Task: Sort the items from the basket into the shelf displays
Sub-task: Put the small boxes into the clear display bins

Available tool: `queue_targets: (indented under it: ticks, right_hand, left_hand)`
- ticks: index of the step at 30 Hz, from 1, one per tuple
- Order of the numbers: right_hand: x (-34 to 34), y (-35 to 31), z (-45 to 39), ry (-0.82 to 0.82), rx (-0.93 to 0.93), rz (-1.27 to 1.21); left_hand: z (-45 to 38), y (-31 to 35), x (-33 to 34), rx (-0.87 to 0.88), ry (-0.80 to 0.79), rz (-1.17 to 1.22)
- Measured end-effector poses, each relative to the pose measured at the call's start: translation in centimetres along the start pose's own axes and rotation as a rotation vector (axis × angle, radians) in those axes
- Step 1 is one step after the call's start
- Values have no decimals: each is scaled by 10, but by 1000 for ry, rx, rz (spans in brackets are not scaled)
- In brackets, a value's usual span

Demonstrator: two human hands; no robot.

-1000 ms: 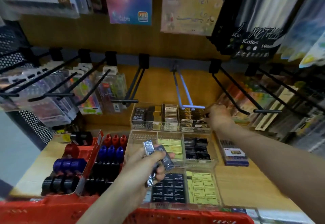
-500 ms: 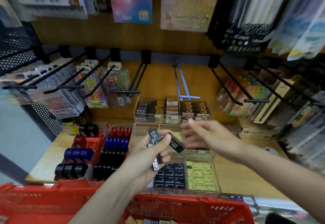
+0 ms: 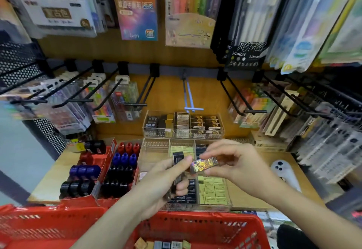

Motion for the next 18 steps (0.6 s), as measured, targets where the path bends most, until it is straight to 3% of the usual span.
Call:
queue_targets:
  ticks: [6, 10, 13, 18]
  right_hand:
    - [0, 15, 0, -129, 179, -365]
    - [8, 32, 4, 23, 331, -647]
    - [12, 42, 6, 173, 415, -543]
    - [22, 42, 4, 97, 450, -417]
  left_hand:
    - [-1, 2, 5, 25, -69, -64]
    - [-7, 5, 2, 86, 54, -48]
    - [-11, 0, -4, 89, 196, -79]
    - [-9, 1, -13, 92, 272, -49]
Point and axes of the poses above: each hand's wrist, its own z-axis away from the middle knuckle, its own x-axis out of the palm, y = z × x, the point moved 8 cm from there along -z, towards the middle knuckle, and after that the axes turned 2 degrees about x, right-handed, at the moved point
